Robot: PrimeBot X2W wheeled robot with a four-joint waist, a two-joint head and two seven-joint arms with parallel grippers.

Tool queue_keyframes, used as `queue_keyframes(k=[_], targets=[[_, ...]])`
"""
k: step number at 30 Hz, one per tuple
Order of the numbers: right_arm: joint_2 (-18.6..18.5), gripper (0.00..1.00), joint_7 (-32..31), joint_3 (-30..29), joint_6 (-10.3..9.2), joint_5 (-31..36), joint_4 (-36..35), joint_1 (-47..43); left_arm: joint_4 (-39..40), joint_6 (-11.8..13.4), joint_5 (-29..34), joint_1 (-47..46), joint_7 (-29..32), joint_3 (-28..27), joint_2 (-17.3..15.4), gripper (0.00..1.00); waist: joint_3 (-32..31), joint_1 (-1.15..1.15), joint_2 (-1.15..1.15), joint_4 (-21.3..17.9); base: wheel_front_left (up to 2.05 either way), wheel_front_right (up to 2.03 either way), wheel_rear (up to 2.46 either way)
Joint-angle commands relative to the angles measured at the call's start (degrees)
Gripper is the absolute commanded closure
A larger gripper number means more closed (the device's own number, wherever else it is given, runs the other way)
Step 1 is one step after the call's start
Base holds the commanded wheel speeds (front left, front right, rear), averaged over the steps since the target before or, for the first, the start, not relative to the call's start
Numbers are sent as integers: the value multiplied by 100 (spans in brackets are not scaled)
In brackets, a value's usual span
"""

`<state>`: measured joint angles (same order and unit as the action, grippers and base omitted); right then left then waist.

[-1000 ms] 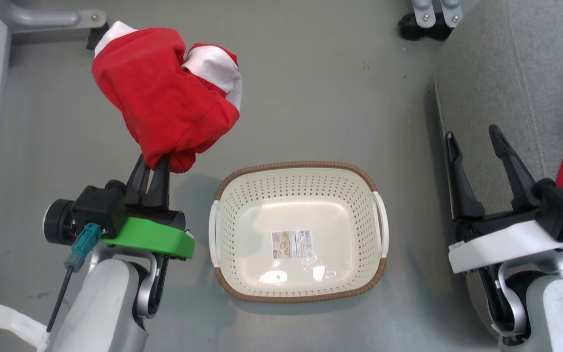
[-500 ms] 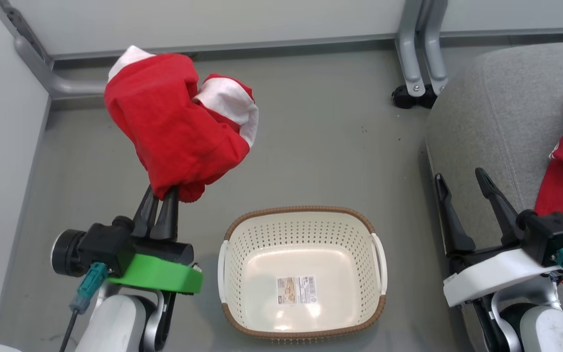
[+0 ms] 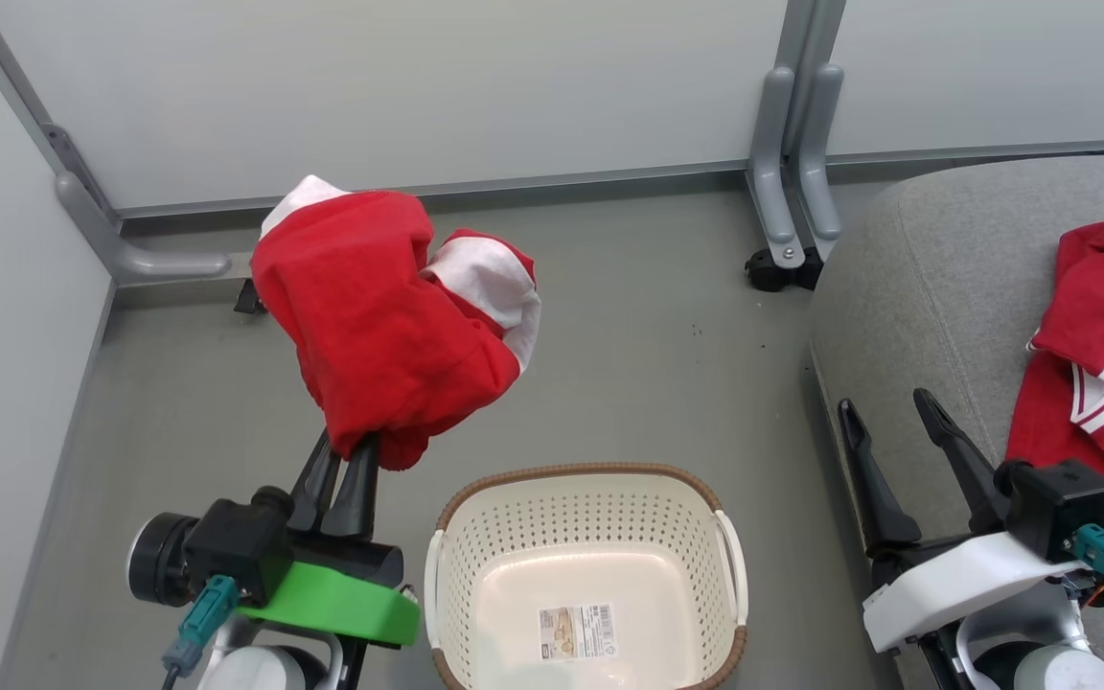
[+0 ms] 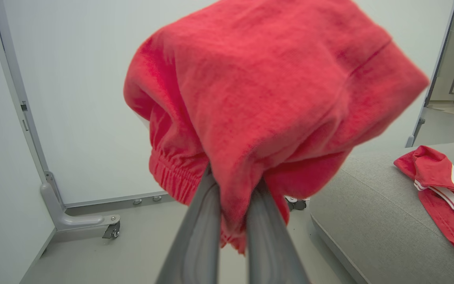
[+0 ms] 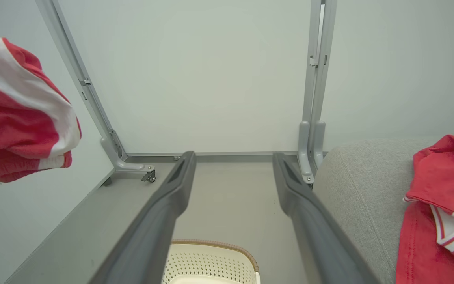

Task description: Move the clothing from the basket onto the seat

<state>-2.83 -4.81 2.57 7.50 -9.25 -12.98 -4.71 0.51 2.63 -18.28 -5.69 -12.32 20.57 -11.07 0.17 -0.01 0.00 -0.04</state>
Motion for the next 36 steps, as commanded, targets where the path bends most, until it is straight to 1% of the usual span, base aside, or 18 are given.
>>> queue_keyframes(k=[1,22,25,31,34,36], targets=[[-12,0,-3,-5,-2,-29,-20,-84,52,31,-15,84,4,5,-25,100,-53,1,0,-24,0,0,0],[-12,0,48,-13,-2,-75,32,-92,289,95,-66,89,10,80,-100,100,-66,1,0,20,0,0,0],[-16,0,13,103,-2,-62,50,-45,332,93,-72,63,11,96,-102,100,-54,1,0,42,0,0,0],[-167,0,-55,792,-2,-203,117,224,403,68,-57,-64,35,150,-100,100,36,1,0,114,0,0,0],[-258,0,-69,1251,-2,-319,187,432,421,57,-49,-113,33,173,-96,100,85,1,0,155,0,0,0],[-328,0,-63,1706,-2,-459,267,685,412,38,-42,-156,27,208,-87,100,135,1,0,194,0,0,0]])
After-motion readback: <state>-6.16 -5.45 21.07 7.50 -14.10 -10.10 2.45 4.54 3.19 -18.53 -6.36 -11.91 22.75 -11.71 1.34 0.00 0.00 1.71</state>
